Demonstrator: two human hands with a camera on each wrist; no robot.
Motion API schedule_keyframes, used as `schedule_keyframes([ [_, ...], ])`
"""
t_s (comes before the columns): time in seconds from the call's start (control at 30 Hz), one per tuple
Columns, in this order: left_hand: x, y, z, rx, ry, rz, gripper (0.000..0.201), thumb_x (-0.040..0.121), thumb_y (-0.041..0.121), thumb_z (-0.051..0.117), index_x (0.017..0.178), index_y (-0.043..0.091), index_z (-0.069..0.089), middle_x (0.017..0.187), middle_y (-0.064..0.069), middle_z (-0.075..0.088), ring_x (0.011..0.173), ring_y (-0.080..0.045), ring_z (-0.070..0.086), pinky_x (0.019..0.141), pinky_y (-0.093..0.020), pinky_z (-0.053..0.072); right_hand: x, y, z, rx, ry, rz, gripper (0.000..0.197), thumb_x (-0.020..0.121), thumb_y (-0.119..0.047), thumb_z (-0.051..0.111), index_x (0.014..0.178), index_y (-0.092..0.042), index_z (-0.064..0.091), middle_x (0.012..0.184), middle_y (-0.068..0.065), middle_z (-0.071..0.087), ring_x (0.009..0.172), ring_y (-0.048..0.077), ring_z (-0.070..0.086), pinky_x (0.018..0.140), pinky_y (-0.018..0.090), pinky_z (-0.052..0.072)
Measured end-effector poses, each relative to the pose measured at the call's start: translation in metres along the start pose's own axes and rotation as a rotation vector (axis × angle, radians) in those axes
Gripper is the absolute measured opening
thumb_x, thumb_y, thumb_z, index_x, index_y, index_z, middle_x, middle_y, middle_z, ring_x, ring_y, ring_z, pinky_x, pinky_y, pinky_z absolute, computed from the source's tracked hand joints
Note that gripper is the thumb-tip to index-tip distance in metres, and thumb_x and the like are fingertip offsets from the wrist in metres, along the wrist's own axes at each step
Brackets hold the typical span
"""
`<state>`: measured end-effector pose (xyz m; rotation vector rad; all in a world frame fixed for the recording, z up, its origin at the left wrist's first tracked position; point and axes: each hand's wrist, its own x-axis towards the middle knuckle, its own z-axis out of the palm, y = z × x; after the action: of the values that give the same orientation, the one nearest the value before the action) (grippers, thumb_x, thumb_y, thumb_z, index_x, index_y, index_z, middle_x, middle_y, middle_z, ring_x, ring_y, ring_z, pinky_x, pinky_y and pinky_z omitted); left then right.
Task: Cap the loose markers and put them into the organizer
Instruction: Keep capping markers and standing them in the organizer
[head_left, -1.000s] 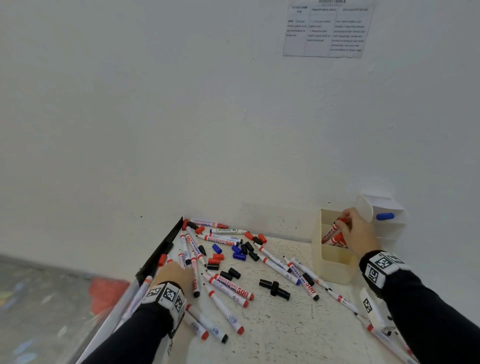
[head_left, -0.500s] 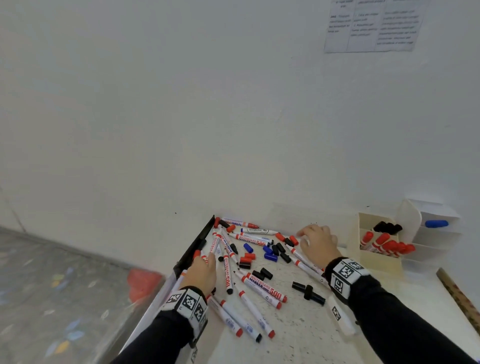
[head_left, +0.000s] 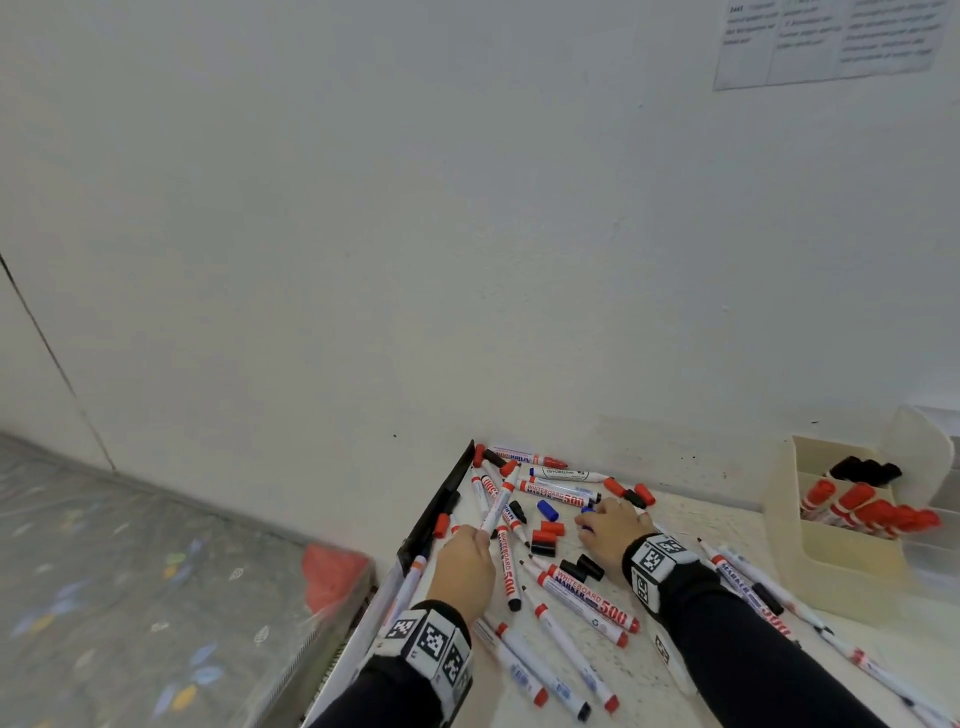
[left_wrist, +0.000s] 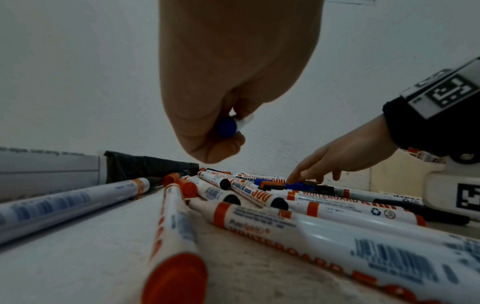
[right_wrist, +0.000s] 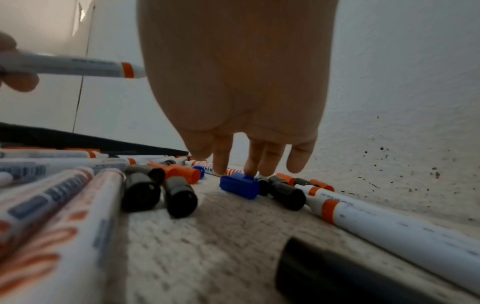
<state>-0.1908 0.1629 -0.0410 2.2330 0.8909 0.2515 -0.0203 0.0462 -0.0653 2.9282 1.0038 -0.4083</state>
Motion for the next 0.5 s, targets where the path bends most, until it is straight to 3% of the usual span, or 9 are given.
schedule_keyframes([
  [0.13, 0.007, -0.007, 0.010, -0.014, 0.018, -0.008, 0.022, 0.101, 0.020, 0.027, 0.105, 0.012, 0.047, 0.082, 0.003, 0.046, 0.069, -0.006, 0.045, 0.065, -0.013, 0.039, 0.005, -0.001, 0.004, -0.078, -0.019, 0.021, 0.045, 0.098, -0.039, 0.027, 0.141, -0.028, 0.031, 0.146, 0.007, 0.032, 0.132, 0.026, 0.031, 0.109, 0.043, 0.027],
  [0.23, 0.008, -0.010, 0.016, -0.013, 0.010, -0.006, 0.025, 0.101, 0.021, 0.030, 0.109, 0.008, 0.050, 0.087, 0.001, 0.051, 0.063, -0.004, 0.042, 0.051, -0.012, 0.032, 0.002, -0.001, 0.002, -0.047, -0.003, 0.017, 0.047, 0.098, -0.038, 0.027, 0.143, -0.026, 0.028, 0.146, 0.006, 0.034, 0.134, 0.026, 0.030, 0.110, 0.044, 0.026],
  [0.33, 0.007, -0.010, 0.019, -0.016, -0.027, 0.000, 0.027, 0.101, 0.021, 0.032, 0.119, 0.009, 0.048, 0.084, 0.004, 0.049, 0.066, -0.004, 0.045, 0.051, -0.011, 0.033, -0.002, 0.002, -0.005, 0.146, 0.154, 0.015, 0.044, 0.097, -0.035, 0.037, 0.139, -0.023, 0.034, 0.140, 0.004, 0.042, 0.128, 0.023, 0.040, 0.106, 0.041, 0.034],
  [0.4, 0.005, -0.008, 0.021, -0.015, -0.063, 0.000, 0.029, 0.100, 0.022, 0.034, 0.123, 0.011, 0.047, 0.089, 0.004, 0.050, 0.070, -0.003, 0.047, 0.053, -0.010, 0.035, -0.007, 0.007, -0.014, 0.360, 0.325, -0.003, 0.030, 0.094, -0.028, 0.048, 0.122, -0.019, 0.048, 0.122, 0.004, 0.056, 0.106, 0.017, 0.053, 0.094, 0.031, 0.046],
  [0.5, -0.001, -0.005, 0.026, -0.010, -0.067, 0.033, 0.030, 0.099, 0.022, 0.039, 0.123, 0.012, 0.053, 0.104, -0.002, 0.060, 0.080, -0.008, 0.052, 0.071, -0.013, 0.046, -0.023, 0.018, -0.030, 0.582, 0.498, -0.019, 0.008, 0.093, -0.021, 0.052, 0.096, -0.016, 0.046, 0.089, 0.005, 0.058, 0.071, 0.012, 0.051, 0.074, 0.027, 0.048],
])
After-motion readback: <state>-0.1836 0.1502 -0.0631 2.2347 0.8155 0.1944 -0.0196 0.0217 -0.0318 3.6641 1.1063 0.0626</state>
